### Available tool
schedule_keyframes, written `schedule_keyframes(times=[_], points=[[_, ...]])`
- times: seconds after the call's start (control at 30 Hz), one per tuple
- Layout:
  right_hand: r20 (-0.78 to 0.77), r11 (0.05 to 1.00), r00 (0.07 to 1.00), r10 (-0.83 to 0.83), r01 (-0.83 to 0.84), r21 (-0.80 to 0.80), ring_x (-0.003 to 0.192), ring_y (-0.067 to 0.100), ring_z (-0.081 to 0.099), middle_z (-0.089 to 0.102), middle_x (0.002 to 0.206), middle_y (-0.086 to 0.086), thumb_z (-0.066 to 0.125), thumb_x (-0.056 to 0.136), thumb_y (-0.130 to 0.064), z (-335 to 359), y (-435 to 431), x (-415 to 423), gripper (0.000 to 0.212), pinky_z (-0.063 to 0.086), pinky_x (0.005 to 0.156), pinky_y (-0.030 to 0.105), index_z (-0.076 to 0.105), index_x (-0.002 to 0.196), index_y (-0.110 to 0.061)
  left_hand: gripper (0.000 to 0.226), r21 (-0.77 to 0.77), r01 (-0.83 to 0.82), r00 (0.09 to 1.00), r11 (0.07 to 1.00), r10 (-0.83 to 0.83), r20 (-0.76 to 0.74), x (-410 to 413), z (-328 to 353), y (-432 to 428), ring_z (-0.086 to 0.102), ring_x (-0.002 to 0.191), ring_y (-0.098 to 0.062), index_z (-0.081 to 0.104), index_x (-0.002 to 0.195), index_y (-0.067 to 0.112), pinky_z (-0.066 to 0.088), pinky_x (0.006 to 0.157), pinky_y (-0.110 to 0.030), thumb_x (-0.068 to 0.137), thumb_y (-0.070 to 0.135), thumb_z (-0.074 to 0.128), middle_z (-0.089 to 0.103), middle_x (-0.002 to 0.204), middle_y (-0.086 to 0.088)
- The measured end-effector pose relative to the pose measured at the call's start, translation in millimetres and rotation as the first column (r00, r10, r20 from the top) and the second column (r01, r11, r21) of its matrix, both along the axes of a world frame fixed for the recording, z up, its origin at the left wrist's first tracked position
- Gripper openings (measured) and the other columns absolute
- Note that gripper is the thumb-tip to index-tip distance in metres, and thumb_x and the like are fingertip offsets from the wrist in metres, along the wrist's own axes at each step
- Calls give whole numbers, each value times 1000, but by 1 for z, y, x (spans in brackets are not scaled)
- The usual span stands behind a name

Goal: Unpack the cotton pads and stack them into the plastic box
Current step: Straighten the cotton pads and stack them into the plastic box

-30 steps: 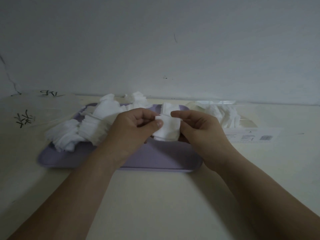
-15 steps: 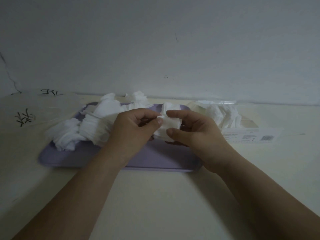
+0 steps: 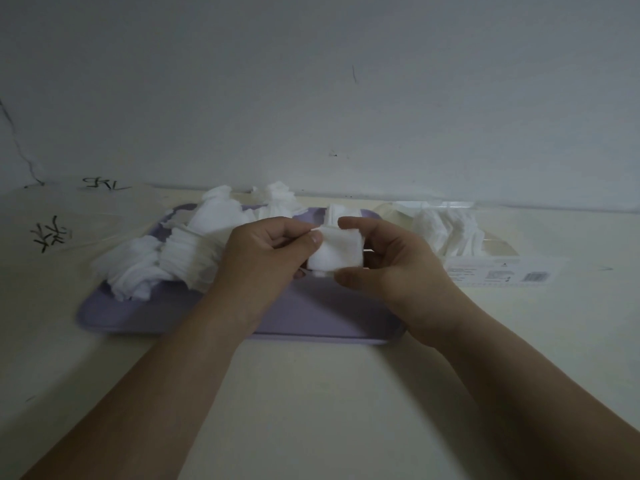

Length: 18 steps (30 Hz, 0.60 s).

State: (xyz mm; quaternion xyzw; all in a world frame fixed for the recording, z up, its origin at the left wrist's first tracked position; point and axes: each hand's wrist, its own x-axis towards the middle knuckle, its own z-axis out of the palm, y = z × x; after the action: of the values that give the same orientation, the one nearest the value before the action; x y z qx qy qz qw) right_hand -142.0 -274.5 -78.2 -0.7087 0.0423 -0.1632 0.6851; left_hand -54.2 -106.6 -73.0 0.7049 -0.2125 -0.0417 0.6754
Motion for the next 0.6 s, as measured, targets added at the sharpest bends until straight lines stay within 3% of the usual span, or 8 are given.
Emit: schedule_keyframes(times=[0.17, 0.27, 0.33, 0.5, 0.6], points=[[40, 999, 999, 9, -7, -33, 103, 40, 75, 77, 111, 17, 75, 81, 19, -2, -1, 1, 54, 62, 93, 46, 75, 123, -16, 12, 34, -18, 998, 999, 16, 56, -1, 1, 0, 70, 66, -10, 81, 94, 19, 58, 61, -26, 95, 10, 73, 78, 75, 2], [43, 997, 998, 42, -39, -62, 106, 42, 73, 77, 112, 19, 76, 81, 16, -2, -1, 1, 48, 62, 92, 49, 77, 119, -13, 13, 61, -28, 993, 998, 21, 118, 1, 0, 1, 71, 74, -15, 82, 92, 23, 61, 70, -34, 94, 11, 75, 79, 81, 0], [40, 997, 998, 41, -39, -62, 105, 41, 73, 77, 110, 18, 78, 78, 12, -2, -2, 1, 47, 62, 94, 49, 76, 119, -12, 16, 57, -39, 990, 998, 31, 139, 3, -1, 1, 71, 73, -11, 81, 89, 25, 62, 72, -30, 94, 11, 75, 78, 79, 4], [-1, 1000, 1000, -14, 14, -24, 96, 32, 76, 79, 106, 16, 76, 76, 17, -3, -5, 3, 51, 62, 88, 39, 77, 119, -11, 15, -8, -109, 987, 994, 109, 120, 5, 4, 3, 62, 57, -1, 77, 91, 23, 51, 58, -16, 97, 12, 70, 72, 66, 12], [-19, 998, 998, -60, 60, -22, 102, 34, 76, 79, 110, 12, 82, 67, 2, -4, -4, 5, 58, 61, 97, 44, 76, 122, -17, 13, -66, -27, 998, 997, 31, 50, 7, 7, 5, 55, 53, -10, 75, 93, 19, 45, 53, -21, 100, 11, 67, 68, 63, 3]])
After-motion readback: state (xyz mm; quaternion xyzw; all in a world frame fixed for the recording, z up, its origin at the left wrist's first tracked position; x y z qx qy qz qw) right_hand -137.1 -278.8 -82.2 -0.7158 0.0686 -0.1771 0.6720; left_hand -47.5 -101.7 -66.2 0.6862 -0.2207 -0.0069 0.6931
